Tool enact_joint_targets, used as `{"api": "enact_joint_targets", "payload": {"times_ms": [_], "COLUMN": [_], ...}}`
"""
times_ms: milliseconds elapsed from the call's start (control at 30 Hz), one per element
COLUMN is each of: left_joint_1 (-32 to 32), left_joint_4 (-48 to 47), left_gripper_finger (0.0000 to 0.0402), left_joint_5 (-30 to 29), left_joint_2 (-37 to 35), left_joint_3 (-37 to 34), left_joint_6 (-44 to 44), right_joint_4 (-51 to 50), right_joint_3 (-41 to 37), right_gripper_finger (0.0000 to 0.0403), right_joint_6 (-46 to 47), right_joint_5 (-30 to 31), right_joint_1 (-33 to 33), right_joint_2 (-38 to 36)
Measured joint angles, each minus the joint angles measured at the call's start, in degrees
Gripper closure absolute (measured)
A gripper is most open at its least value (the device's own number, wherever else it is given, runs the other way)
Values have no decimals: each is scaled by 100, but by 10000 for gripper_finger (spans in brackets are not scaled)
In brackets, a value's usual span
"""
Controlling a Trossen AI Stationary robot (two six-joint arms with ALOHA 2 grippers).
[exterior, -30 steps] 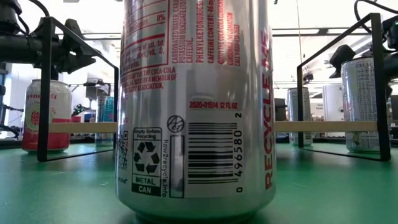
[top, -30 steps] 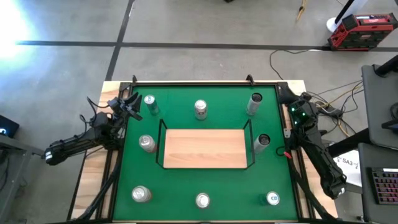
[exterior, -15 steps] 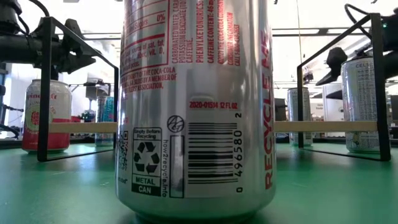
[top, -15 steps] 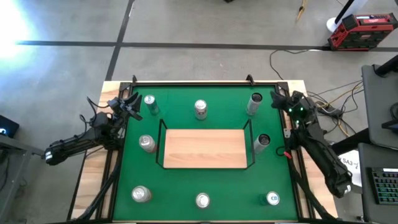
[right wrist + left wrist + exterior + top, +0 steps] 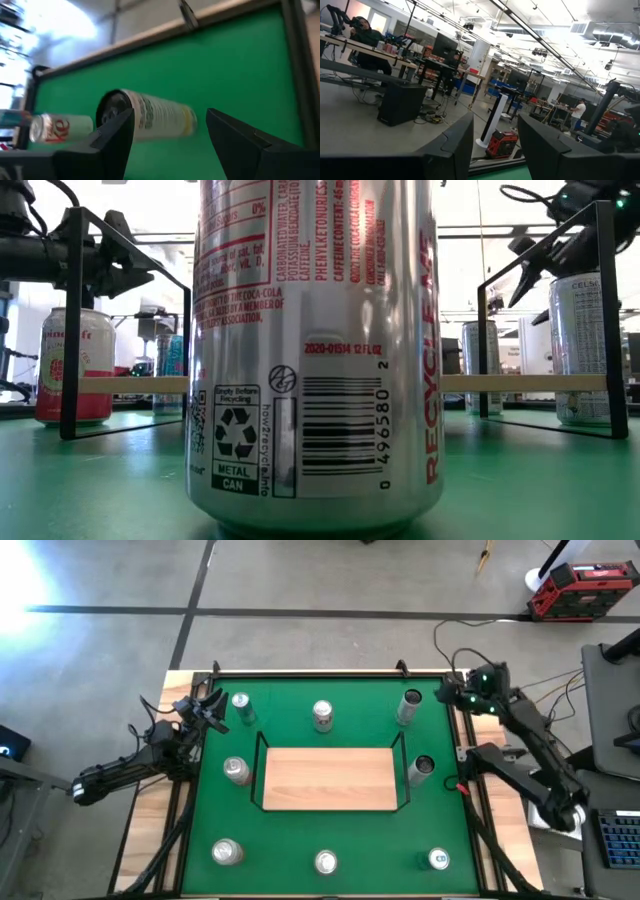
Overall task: Place canned beverage on shelf
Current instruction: Put the top white-yellow soda can on the shelf
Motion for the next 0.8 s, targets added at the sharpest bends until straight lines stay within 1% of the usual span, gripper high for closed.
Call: {"api": "enact_joint_targets", "payload": {"times_ms": [133, 267, 333, 500, 600, 700, 800], "left_joint_1": [0, 0, 2, 0, 0, 0, 1], "left_joint_4": [0, -1, 0, 0, -1, 0, 0], "left_gripper_finger": [264, 264, 264, 264, 264, 264, 264], "left_joint_5": [-2, 0, -1, -1, 0, -2, -2], "left_joint_2": [2, 1, 2, 0, 1, 0, 0], "left_joint_3": [-1, 0, 0, 0, 0, 0, 0], "left_joint_6": [-1, 0, 0, -1, -1, 1, 1], "right_joint_4": [-962, -1489, -1659, -1687, -1884, -2595, -2794], "right_joint_3": [687, 1065, 1201, 1566, 1889, 2249, 2657], "right_gripper_finger": [165, 165, 165, 165, 165, 165, 165], "right_joint_6": [-2, 160, 363, 158, 255, 696, 640], "right_joint_5": [13, -8, -25, 22, 28, 309, 628], "right_joint_1": [0, 44, 177, 530, 742, 966, 1164], "right_joint_2": [392, 738, 930, 1489, 1839, 2233, 2601]}}
